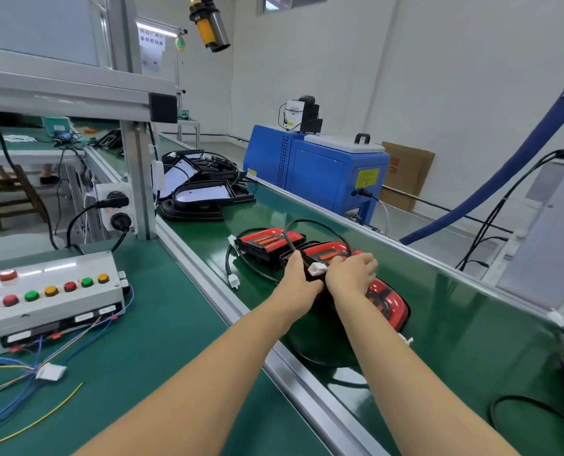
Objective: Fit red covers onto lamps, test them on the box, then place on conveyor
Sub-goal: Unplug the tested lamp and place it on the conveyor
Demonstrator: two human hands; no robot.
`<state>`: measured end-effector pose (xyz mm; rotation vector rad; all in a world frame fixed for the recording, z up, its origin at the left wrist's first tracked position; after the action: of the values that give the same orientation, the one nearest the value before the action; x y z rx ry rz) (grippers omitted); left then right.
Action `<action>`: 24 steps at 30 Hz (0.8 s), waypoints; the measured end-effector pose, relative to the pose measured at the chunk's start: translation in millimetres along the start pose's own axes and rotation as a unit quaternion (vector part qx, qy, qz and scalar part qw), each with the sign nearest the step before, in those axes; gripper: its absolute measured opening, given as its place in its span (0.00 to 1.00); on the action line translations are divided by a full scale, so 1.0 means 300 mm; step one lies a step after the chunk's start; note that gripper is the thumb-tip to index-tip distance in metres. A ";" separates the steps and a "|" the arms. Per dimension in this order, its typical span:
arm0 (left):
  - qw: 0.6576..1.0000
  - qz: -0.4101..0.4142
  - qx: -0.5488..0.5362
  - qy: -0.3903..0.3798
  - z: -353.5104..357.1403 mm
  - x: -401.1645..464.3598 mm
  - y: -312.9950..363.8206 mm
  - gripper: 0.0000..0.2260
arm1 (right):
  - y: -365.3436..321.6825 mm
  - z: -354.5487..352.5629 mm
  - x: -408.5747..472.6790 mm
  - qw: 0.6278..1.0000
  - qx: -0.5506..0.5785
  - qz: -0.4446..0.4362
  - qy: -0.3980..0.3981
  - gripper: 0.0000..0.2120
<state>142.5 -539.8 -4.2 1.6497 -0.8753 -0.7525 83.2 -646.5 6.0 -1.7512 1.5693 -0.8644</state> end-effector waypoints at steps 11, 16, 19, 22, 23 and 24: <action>0.997 -0.040 0.068 -0.022 -0.046 -0.021 -0.055 0.34 | 0.011 0.037 -0.057 0.956 -0.216 -0.196 -0.041 0.24; 0.995 -0.054 0.076 -0.029 -0.087 -0.073 -0.099 0.33 | 0.004 0.027 -0.039 0.951 -0.249 -0.174 -0.052 0.23; 0.993 -0.059 0.100 -0.023 -0.120 -0.119 -0.122 0.31 | -0.018 0.021 -0.066 0.942 -0.278 -0.186 -0.036 0.22; 0.984 -0.055 0.168 -0.017 -0.161 -0.171 -0.147 0.29 | -0.048 0.035 -0.125 0.924 -0.298 -0.237 -0.026 0.21; 0.980 -0.053 0.191 -0.016 -0.174 -0.184 -0.153 0.29 | -0.057 0.044 -0.152 0.920 -0.299 -0.253 -0.030 0.22; 0.975 -0.050 0.218 -0.013 -0.187 -0.198 -0.158 0.28 | -0.066 0.053 -0.180 0.917 -0.294 -0.266 -0.035 0.22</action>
<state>165.7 -453.4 -34.7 2.0878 -1.0349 -0.6816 103.6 -590.4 9.2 -2.6926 1.4062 -0.5728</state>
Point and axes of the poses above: each hand's wrist, its own x-axis towards the middle knuckle, its own z-axis out of the palm, y = z × x, the point moved 4 cm from there along x, towards the middle knuckle, and after that the axes turned 1 degree about y, right-handed, at the moved point
